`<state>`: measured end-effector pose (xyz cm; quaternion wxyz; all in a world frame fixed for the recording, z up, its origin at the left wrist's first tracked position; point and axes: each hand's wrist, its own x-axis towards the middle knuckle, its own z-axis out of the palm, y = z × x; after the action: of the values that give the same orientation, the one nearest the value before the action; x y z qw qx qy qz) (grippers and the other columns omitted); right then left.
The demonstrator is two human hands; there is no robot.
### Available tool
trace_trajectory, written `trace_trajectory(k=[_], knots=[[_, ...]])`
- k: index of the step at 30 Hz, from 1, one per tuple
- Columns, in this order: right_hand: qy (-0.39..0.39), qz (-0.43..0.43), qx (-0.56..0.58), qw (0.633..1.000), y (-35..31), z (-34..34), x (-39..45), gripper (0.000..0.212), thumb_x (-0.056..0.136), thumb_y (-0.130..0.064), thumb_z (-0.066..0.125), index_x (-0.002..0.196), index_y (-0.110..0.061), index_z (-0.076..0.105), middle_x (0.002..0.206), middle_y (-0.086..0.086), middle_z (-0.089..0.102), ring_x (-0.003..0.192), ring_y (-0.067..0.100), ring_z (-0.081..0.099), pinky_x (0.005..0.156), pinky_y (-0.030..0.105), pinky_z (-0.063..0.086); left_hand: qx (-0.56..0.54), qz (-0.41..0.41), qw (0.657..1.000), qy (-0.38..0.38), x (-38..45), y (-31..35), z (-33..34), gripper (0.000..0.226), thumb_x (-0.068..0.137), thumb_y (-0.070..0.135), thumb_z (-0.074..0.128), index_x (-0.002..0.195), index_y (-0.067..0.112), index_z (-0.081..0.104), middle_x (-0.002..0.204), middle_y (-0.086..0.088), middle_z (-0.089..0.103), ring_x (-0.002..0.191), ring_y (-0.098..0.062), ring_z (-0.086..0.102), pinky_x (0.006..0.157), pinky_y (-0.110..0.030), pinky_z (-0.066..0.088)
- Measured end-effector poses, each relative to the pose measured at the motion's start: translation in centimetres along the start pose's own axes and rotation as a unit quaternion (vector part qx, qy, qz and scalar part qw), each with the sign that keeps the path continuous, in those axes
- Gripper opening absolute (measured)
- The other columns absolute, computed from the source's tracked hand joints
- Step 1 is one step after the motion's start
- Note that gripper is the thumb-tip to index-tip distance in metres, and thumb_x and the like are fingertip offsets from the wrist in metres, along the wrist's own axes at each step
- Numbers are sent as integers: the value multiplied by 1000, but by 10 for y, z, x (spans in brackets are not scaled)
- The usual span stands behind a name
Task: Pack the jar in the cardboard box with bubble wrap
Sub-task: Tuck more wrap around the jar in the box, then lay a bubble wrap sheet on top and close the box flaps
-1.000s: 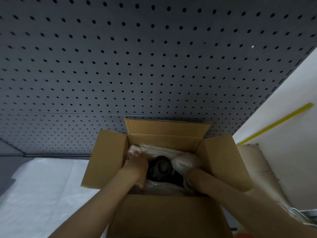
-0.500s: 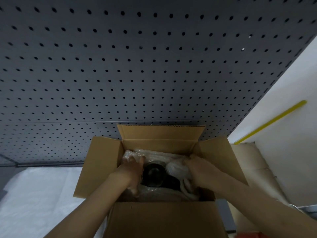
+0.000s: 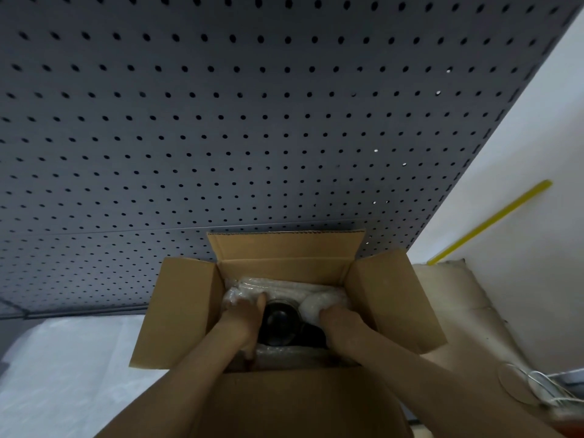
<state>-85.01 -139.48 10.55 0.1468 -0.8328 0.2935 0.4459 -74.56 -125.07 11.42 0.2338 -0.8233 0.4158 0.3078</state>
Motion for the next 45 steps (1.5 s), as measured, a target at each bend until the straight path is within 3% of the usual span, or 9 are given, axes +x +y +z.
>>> trace_trajectory(k=[5,8,11,17,22,30,33,37,45], knots=[[51,-41,-32,997,7,2,-16,56,94,-27,56,143,-9,37,150,13,36,137,29,35,113,38,31,-61,-26,998,-3,-17,-2,-6,129,70,32,80,150,18,-20,157,-22,13,146,-41,11,119,-43,23],[90,-48,-18,995,11,-11,-39,52,94,-27,56,140,-8,41,147,11,39,135,27,39,110,34,33,-100,-42,994,6,-30,-1,-11,131,72,24,80,148,21,-26,159,-22,-3,147,-42,4,114,-43,33],[111,-71,-6,991,12,-23,-57,40,101,-23,41,137,-6,43,145,9,43,132,25,43,108,30,34,-118,-47,991,27,-37,-1,-11,128,72,27,81,151,20,-19,161,-18,2,147,-40,8,114,-44,33],[104,-118,-90,983,-4,-37,-78,29,90,-24,61,110,-4,62,104,6,61,93,19,56,77,27,46,-158,-43,980,110,-64,-17,-8,82,77,30,75,144,13,31,145,-9,40,127,-28,47,102,-36,45],[177,-145,-77,970,-51,-38,-110,64,73,-30,79,129,-10,55,127,8,60,111,25,59,94,37,51,-166,-43,970,174,-107,-54,-5,62,80,29,67,134,15,40,125,-8,51,109,-27,54,79,-31,42],[221,-172,-54,958,-197,-21,-164,49,80,-24,74,123,-8,57,122,10,60,107,25,61,78,33,53,-157,-57,951,261,-195,-180,44,72,87,32,64,148,21,27,146,-6,39,132,-26,42,108,-39,35],[229,-193,-58,952,-252,-11,-183,25,81,-25,73,98,-10,63,100,8,60,92,21,60,63,27,47,-146,-67,958,238,-217,-227,73,72,87,33,65,148,20,29,144,-7,42,130,-26,44,108,-39,37],[216,-223,-44,949,-309,1,-193,57,77,-33,76,122,-6,57,118,13,64,105,27,63,89,37,53,-159,-76,963,204,-229,-271,106,67,88,33,65,145,18,33,142,-6,45,127,-25,48,104,-39,42],[175,-247,-48,952,-368,16,-175,66,81,-35,72,138,-14,46,135,5,53,118,22,54,97,31,46,-202,-103,960,165,-227,-315,159,71,88,32,65,149,20,29,152,-4,36,136,-24,40,109,-37,38]])
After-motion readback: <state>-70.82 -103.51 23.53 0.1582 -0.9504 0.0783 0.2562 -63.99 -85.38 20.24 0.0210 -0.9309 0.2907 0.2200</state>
